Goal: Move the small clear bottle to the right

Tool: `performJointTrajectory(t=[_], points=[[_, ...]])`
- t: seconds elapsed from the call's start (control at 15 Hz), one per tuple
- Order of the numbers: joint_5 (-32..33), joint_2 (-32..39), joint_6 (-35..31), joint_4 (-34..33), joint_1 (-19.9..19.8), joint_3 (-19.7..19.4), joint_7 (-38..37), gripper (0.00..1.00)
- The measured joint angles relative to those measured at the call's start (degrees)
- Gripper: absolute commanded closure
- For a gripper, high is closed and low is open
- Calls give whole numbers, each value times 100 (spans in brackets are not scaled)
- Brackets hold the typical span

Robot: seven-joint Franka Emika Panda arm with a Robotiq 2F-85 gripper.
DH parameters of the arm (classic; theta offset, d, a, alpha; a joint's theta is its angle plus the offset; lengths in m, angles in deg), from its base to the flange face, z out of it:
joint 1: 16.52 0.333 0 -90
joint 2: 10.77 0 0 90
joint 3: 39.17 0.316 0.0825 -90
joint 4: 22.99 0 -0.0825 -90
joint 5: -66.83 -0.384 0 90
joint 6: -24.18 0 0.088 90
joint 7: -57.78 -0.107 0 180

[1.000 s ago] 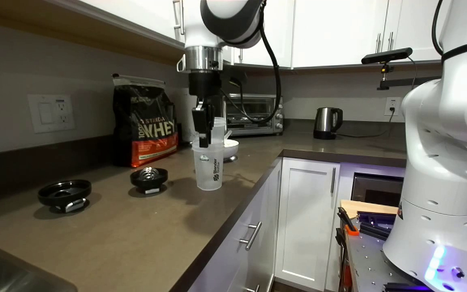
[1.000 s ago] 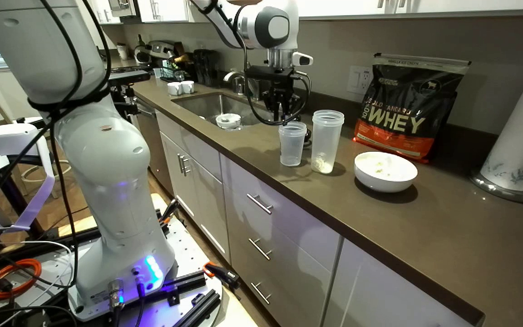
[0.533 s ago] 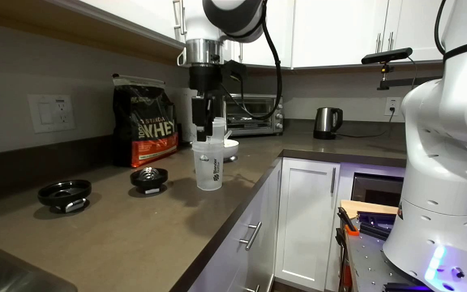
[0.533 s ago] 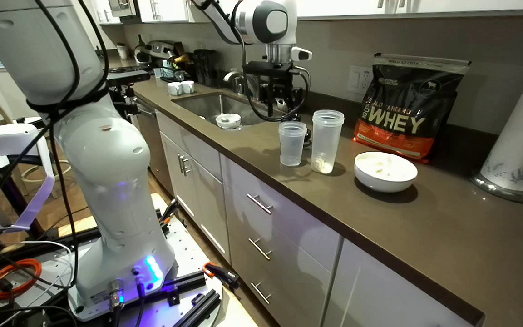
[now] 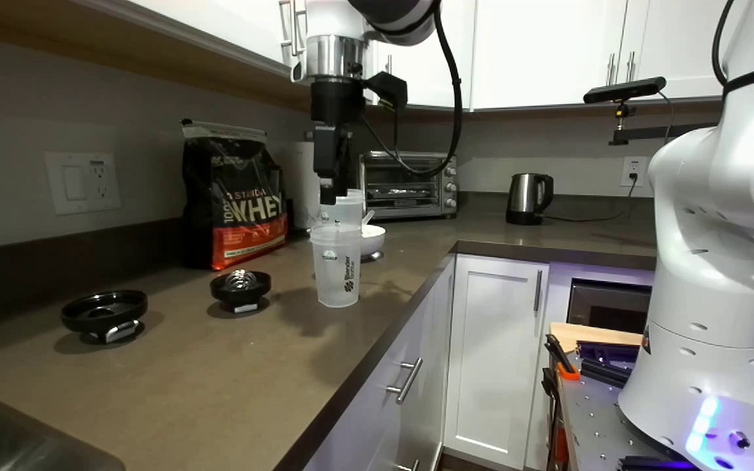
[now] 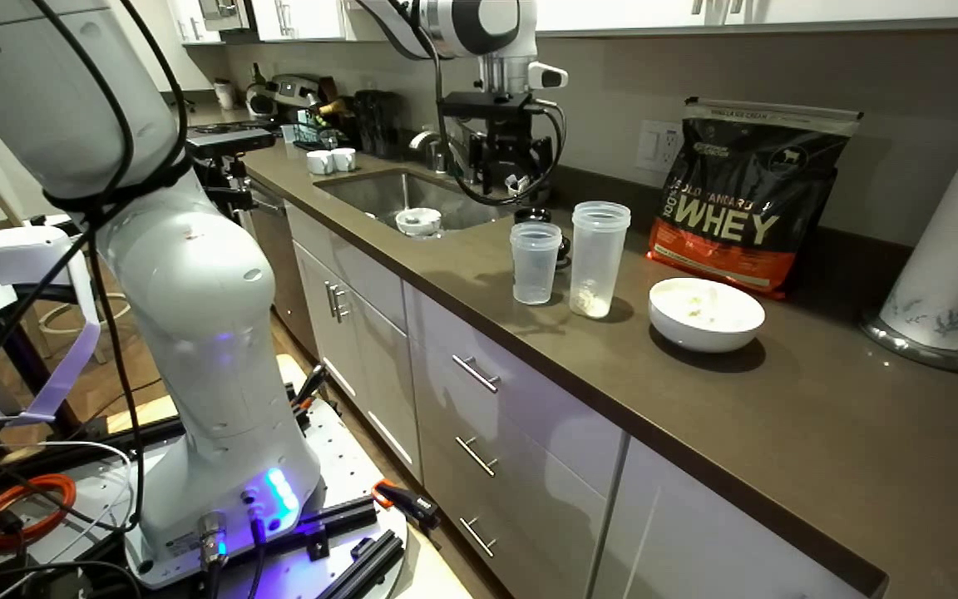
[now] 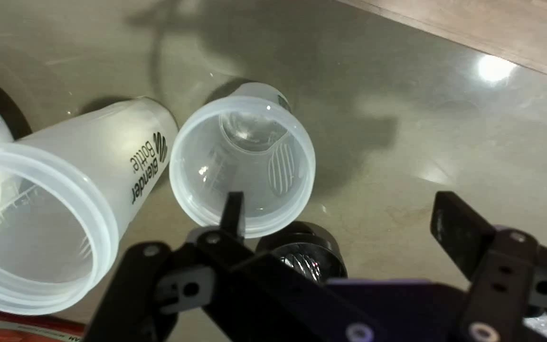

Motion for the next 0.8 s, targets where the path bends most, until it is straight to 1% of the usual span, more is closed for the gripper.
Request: performJointTrajectory(t=[0.4, 0.8], points=[[318, -94, 9, 1, -37, -37, -51, 0], [337, -126, 37, 0, -89, -95, -52, 0]])
